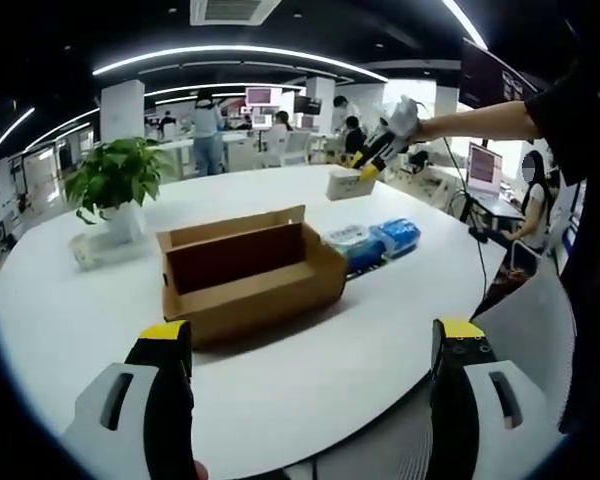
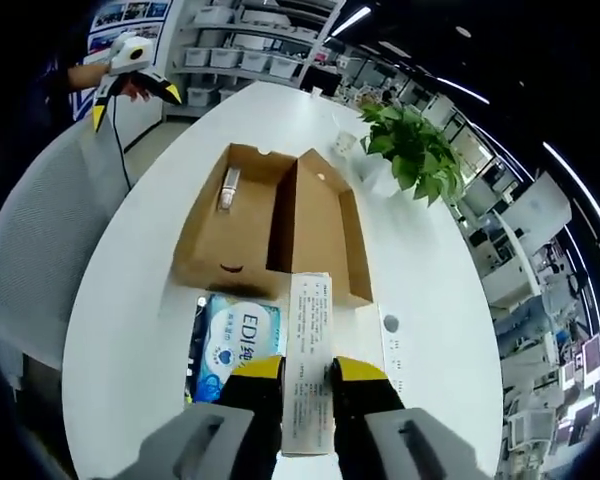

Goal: Operate the shoe box by opening the lid, removing the specified soft item, and placing it in the target area until the item is outside and the box remains undamaged.

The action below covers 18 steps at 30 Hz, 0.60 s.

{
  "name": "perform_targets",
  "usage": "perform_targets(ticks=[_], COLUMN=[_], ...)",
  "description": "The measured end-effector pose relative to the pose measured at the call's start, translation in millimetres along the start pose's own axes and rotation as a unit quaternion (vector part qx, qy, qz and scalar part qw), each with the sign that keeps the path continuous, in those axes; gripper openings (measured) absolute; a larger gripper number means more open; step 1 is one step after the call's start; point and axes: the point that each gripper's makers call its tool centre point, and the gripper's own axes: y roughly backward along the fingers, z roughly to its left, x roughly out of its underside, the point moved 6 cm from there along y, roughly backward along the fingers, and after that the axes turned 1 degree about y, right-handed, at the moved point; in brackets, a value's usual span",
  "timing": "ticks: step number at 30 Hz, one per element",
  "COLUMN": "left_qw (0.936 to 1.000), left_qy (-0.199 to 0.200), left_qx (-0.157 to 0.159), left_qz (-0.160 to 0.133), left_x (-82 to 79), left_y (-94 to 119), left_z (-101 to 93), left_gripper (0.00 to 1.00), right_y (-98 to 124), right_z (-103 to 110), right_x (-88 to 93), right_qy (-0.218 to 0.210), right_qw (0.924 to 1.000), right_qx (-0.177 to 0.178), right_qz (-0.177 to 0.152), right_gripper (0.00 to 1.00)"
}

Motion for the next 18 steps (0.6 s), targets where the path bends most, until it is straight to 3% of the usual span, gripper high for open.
perform_targets(ticks=[18], left_qw=[0.9995], left_qy=[0.007], left_qx=[-0.013], left_qz=[0.026], left_x=[6.6], left_y=[-8], left_z=[13.3], left_gripper=[0.99], right_y=[-19], right_z=[-6], right_x=[63.0], right_qy=[-0.017], right_qw=[0.9987], right_qx=[-0.011], right_qz=[0.046], right_gripper=[0.14])
